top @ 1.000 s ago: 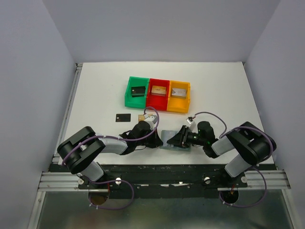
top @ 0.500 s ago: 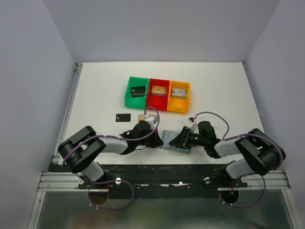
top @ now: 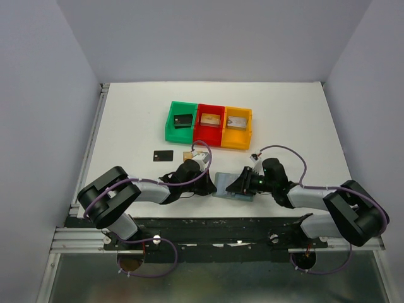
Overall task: Take the credit cards out of the card holder
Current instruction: Remove the credit card from the card holder.
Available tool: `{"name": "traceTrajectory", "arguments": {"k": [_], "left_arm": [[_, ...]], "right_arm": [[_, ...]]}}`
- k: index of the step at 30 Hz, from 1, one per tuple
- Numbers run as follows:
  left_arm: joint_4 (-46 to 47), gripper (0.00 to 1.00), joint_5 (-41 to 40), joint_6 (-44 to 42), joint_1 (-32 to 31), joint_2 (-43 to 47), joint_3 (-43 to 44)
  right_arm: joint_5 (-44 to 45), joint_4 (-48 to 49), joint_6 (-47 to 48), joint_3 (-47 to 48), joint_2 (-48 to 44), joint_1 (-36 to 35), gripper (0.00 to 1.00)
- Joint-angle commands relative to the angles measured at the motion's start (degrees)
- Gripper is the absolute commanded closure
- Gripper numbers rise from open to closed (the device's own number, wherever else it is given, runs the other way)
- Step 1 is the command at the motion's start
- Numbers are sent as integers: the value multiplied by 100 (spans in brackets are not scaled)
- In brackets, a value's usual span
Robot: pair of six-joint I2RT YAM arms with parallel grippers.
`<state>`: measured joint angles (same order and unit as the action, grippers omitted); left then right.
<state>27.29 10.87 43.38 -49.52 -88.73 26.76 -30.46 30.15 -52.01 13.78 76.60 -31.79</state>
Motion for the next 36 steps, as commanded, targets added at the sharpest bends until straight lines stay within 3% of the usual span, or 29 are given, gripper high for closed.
{"name": "traceTrajectory", "arguments": {"k": [1,29,36], "left_arm": [[-444,100,-200,-40,-32,-136,-40],[-382,100,-287,4,-32,-22,-171],[-365,100,-288,22,-32,-39,-180]], "right_arm": [[294,-536,314,169,-206,-2,64],[497,-1081,543,195,-470,138,72],[506,-1134,560,178,-549,156,81]]}}
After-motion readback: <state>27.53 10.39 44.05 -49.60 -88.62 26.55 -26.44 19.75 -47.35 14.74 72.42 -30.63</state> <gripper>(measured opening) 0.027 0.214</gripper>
